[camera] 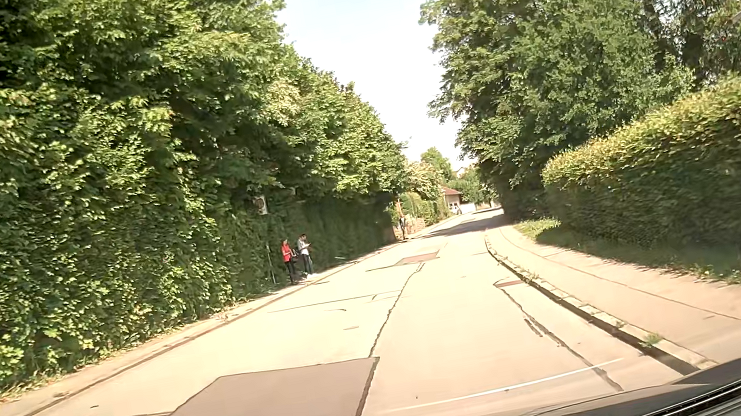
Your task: Follow the waypoints while adhering to traffic rules and regulations
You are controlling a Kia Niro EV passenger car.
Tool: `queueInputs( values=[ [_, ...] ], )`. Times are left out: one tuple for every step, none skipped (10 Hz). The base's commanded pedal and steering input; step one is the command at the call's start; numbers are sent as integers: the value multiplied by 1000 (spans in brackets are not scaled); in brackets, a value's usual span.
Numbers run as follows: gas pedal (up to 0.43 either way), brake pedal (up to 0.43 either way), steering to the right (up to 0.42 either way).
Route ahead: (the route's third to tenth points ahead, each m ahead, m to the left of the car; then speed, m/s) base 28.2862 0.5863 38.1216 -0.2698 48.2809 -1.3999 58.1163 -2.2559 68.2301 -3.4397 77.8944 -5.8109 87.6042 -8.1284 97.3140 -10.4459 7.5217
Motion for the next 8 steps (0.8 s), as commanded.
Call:
queueInputs(
  values=[
    [79,0,8],
    [79,0,8],
    [87,0,8],
    [87,0,8],
    [87,0,8],
    [87,0,8],
    [87,0,8],
    [87,0,9]
  ],
)
